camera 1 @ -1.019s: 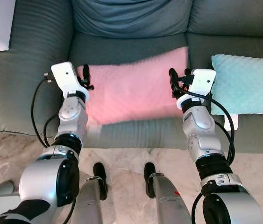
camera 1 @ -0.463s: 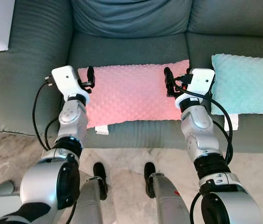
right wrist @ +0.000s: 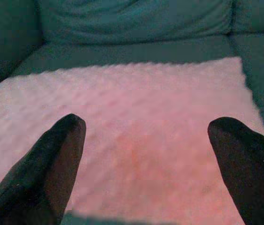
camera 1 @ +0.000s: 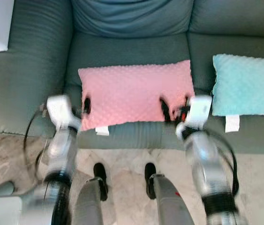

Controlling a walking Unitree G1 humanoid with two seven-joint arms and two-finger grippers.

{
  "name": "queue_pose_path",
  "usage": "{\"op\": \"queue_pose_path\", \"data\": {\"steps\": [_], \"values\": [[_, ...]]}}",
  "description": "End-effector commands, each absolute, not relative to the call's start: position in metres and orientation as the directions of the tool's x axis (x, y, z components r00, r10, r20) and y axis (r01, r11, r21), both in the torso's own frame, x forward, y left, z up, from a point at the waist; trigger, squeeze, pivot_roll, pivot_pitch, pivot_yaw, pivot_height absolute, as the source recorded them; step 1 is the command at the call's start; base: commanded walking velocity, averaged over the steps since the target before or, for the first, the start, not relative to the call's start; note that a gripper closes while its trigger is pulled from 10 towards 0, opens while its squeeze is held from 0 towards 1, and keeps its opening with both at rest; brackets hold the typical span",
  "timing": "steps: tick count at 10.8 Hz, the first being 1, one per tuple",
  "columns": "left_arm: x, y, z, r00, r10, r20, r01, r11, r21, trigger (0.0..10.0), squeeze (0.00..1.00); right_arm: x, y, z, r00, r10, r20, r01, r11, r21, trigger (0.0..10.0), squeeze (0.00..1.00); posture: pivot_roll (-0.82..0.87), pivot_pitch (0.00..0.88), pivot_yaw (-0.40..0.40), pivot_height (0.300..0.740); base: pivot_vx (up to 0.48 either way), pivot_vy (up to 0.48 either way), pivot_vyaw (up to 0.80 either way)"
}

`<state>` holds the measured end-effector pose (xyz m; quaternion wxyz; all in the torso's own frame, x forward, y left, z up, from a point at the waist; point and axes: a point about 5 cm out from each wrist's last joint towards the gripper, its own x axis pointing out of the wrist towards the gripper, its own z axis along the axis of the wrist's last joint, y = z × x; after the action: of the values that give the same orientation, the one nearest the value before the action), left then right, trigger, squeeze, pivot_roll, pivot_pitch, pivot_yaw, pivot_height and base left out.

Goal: Move the pillow to the sofa

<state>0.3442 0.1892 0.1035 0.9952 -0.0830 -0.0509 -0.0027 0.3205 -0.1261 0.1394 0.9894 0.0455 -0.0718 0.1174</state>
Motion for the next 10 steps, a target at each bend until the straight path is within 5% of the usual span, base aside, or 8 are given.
{"op": "queue_pose_path", "data": {"steps": [1, 6, 9, 10], "values": [[0.333, 0.190, 0.087, 0.999, -0.017, 0.035, 0.022, 0.987, -0.161, 10.0, 1.00, 0.313, -0.123, 0.133, 0.962, 0.245, 0.120, -0.256, 0.963, 0.084, 10.0, 1.00, -0.17, 0.536, -0.002, 0.740, 0.000, 0.000, 0.00], [0.268, 0.165, 0.041, 0.966, -0.099, -0.239, 0.059, 0.984, -0.168, 10.0, 1.00, 0.269, -0.109, 0.114, 0.958, 0.284, -0.048, -0.278, 0.956, 0.096, 10.0, 1.00, -0.18, 0.544, -0.014, 0.740, 0.000, 0.000, 0.00], [0.252, 0.148, 0.025, 0.922, -0.155, -0.355, 0.099, 0.980, -0.171, 10.0, 1.00, 0.270, -0.107, 0.111, 0.950, 0.295, -0.097, -0.285, 0.953, 0.106, 10.0, 1.00, -0.18, 0.551, -0.019, 0.740, 0.000, 0.000, 0.00], [0.252, 0.137, 0.023, 0.910, -0.179, -0.373, 0.116, 0.976, -0.186, 10.0, 0.00, 0.270, -0.106, 0.112, 0.948, 0.298, -0.110, -0.287, 0.952, 0.105, 10.0, 1.00, -0.18, 0.547, -0.021, 0.740, 0.000, 0.000, 0.00]]}}
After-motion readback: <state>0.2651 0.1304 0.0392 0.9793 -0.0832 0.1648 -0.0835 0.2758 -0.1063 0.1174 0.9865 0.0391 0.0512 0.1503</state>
